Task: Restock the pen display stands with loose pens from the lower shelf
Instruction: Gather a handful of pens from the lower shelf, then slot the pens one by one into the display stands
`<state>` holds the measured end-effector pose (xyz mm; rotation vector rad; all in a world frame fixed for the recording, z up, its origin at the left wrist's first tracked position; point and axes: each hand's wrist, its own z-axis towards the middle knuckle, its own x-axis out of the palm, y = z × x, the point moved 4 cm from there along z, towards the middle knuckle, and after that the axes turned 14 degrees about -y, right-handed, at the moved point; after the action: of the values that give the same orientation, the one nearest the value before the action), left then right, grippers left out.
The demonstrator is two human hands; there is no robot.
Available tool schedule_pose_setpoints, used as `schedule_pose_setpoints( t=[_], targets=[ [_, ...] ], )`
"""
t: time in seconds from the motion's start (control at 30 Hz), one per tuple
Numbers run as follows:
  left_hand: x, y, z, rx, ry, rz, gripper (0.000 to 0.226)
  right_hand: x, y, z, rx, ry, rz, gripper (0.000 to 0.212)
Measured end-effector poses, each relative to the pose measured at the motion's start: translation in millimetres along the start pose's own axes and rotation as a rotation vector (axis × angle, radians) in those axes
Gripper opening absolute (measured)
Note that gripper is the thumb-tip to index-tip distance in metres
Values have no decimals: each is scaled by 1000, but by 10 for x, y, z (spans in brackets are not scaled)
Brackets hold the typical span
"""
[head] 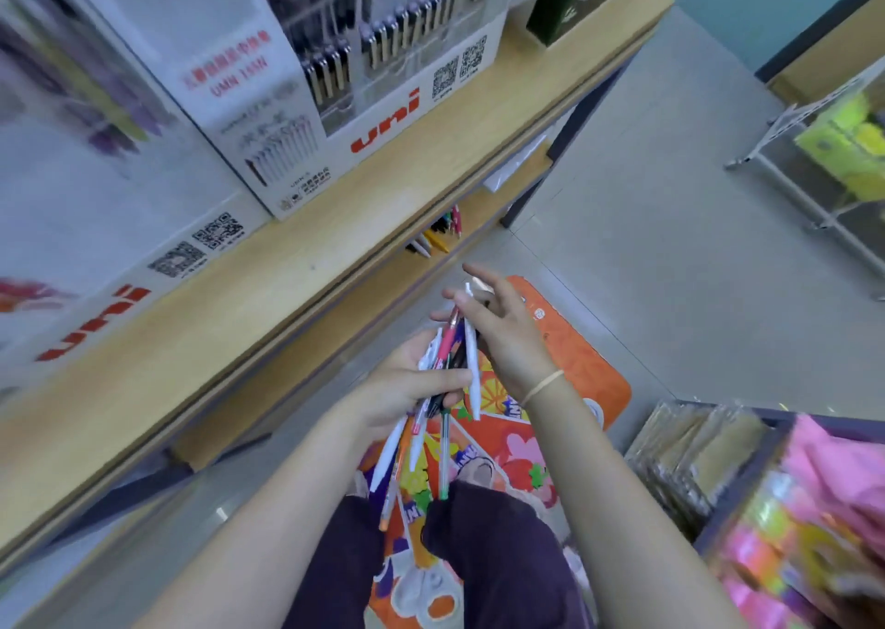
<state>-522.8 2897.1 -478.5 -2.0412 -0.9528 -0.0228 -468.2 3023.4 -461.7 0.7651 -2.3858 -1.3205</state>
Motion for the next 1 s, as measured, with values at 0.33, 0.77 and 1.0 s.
schedule_pose_setpoints(
  t=[0.33, 0.77, 1.0],
  targets=[
    [59, -1526, -1661, 205, -21, -132, 28, 816, 1680, -1367, -214, 91, -20, 24],
    [-843, -2529, -2494, 599, -874, -522, 15, 2029, 2165, -1810, -172, 415, -129, 31],
    [-836, -2652, -2369, 710, -1365, -697, 21, 2148, 2143, -1585, -125, 570, -301, 52]
  ],
)
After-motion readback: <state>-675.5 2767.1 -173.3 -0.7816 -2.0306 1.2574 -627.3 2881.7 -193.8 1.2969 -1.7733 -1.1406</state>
